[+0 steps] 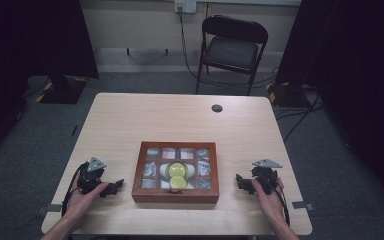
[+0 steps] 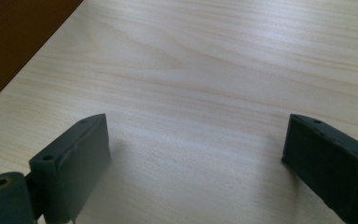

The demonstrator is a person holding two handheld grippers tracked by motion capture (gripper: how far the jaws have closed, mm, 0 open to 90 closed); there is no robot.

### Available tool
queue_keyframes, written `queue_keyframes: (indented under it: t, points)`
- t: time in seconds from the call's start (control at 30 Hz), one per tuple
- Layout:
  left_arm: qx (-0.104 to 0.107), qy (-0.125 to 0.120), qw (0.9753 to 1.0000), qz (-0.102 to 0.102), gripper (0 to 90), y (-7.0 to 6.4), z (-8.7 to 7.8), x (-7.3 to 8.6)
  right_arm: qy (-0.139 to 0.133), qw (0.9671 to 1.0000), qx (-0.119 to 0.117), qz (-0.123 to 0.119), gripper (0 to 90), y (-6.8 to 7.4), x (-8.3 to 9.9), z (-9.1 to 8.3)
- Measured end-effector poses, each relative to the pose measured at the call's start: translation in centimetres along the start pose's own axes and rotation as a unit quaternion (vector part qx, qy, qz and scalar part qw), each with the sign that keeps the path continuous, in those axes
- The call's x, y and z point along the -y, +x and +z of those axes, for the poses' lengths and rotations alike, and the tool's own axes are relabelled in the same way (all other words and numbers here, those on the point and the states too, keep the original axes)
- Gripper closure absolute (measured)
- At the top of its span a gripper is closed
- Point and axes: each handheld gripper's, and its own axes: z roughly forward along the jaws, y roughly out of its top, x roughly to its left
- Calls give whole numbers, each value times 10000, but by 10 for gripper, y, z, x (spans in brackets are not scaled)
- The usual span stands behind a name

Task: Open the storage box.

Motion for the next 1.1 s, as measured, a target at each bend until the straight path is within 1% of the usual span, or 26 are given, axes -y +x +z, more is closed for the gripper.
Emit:
queue_keyframes:
  t: [0.13, 0.27, 0.3, 0.33, 0.37, 0.43, 0.47, 0.5, 0.53, 0.57, 0.6, 0.63, 0.67, 0.73, 0.77, 0.8, 0.83, 0.87, 0.93, 1.0, 1.03, 1.07, 1.1]
  points:
    - [6, 1, 10000, -3, 0, 0, 0, 0, 9, 10000, -49, -19, 60, -1, 0, 0]
    - [-2, -20, 10000, -54, 0, 0, 0, -1, 6, 9998, -165, -129, 59, -4, 1, -1]
    - [-58, -31, 9999, -107, 11, 0, 0, -1, 10, 9998, -175, -129, 59, -4, 1, -1]
    - [-86, -21, 9999, -111, 32, 0, -1, -1, 10, 9998, -175, -130, 59, -4, 1, -1]
    - [-104, -47, 9997, -207, 56, 1, -2, -1, 5, 9998, -175, -137, 59, -4, 1, -1]
    - [-105, -94, 9996, -261, 117, 2, -4, -1, 6, 9997, -179, -140, 59, -4, 1, -1]
    - [-104, -79, 9996, -252, 153, 2, -5, -1, 6, 9997, -189, -151, 59, -4, 1, -1]
    - [-84, -59, 9996, -258, 158, 3, -7, -1, 3, 9995, -249, -207, 59, -4, 2, -2]
    - [27, -56, 9995, -324, 159, 4, -9, 0, 1, 9994, -256, -226, 59, -4, 2, -2]
    - [27, -56, 9995, -324, 163, 4, -9, 0, 1, 9994, -256, -226, 59, -4, 2, -2]
    - [77, -94, 9991, -410, 163, 4, -9, 0, -1, 9994, -260, -239, 59, -4, 2, -2]
    - [169, -93, 9990, -393, 165, 4, -11, 0, 4, 9993, -273, -241, 59, -4, 3, -3]
    - [205, -121, 9989, -406, 165, 4, -11, 0, 6, 9993, -276, -244, 59, -4, 3, -3]
    - [225, -160, 9989, -390, 170, 3, -12, -1, 8, 9993, -279, -244, 59, -4, 3, -3]
    - [194, -160, 9992, -316, 180, 2, -13, -2, 7, 9993, -287, -251, 58, -4, 3, -3]
    - [149, -195, 9993, -286, 192, 1, -14, -4, 6, 9992, -304, -267, 58, -4, 3, -3]
    - [175, -320, 9987, -355, 165, 0, -16, -5, 5, 9991, -317, -279, 58, -5, 3, -3]
    - [242, -380, 9982, -385, 165, 0, -17, -5, 5, 9991, -317, -279, 58, -5, 3, -3]
    - [214, -426, 9983, -341, 197, -2, -19, -6, 5, 9991, -317, -281, 58, -5, 3, -3]
    - [331, -397, 9982, -294, 196, -5, -22, -8, 5, 9991, -317, -280, 58, -5, 3, -3]
    - [358, -342, 9985, -228, 199, -7, -24, -9, 5, 9991, -318, -281, 58, -5, 3, -3]
    - [358, -342, 9985, -228, 208, -7, -24, -9, 5, 9991, -318, -281, 58, -5, 3, -3]
    - [392, -292, 9987, -146, 221, -9, -25, -10, 5, 9991, -319, -281, 58, -5, 3, -3]
